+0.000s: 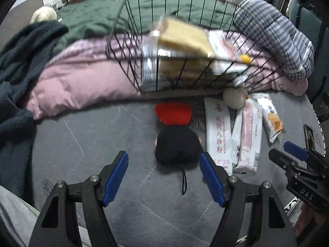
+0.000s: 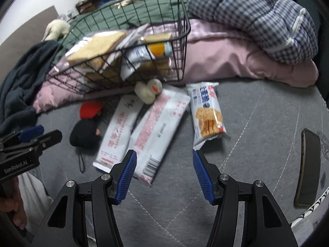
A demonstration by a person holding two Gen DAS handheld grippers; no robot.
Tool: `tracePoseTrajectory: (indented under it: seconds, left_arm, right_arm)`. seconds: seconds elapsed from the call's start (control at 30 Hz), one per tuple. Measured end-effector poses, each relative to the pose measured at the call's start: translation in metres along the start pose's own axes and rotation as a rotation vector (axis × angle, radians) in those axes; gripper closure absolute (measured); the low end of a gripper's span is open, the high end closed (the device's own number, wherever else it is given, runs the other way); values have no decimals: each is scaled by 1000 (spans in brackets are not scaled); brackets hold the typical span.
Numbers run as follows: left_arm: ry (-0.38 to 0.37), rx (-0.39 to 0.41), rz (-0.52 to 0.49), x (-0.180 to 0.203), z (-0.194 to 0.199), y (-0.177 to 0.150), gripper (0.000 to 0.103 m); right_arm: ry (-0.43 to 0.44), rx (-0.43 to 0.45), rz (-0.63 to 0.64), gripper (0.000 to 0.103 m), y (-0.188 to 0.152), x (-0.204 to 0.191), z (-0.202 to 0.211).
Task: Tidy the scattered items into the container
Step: 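Lower both open tools toward the packets on the mat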
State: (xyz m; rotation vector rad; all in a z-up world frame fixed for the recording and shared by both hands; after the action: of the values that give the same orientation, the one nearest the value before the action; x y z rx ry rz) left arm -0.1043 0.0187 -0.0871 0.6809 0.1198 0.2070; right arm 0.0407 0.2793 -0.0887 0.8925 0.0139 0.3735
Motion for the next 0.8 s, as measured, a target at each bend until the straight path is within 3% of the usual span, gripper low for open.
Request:
tracePoseTrajectory:
  seconds: [0.23, 0.8]
  left_arm:
    - [1, -83, 2, 1, -21, -18, 28]
    - [6, -127, -29, 8, -29, -31, 28]
  right_arm:
    - [3, -59, -18, 45, -22, 5, -16]
    - [13, -102, -38, 45, -37, 5, -27]
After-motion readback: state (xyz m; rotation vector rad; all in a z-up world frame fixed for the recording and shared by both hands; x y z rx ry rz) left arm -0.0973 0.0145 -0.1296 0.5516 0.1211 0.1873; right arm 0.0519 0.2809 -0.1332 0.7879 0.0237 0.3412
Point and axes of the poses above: each gripper's, at about its wrist camera, not at the fingertips, and z roughly against the way its jaws point, x to its right, y to its top, the point moved 2 cm from there along -z, roughly the way its jaws point, and after that the axes turned 15 degrees about x, right-handed, at the moved point
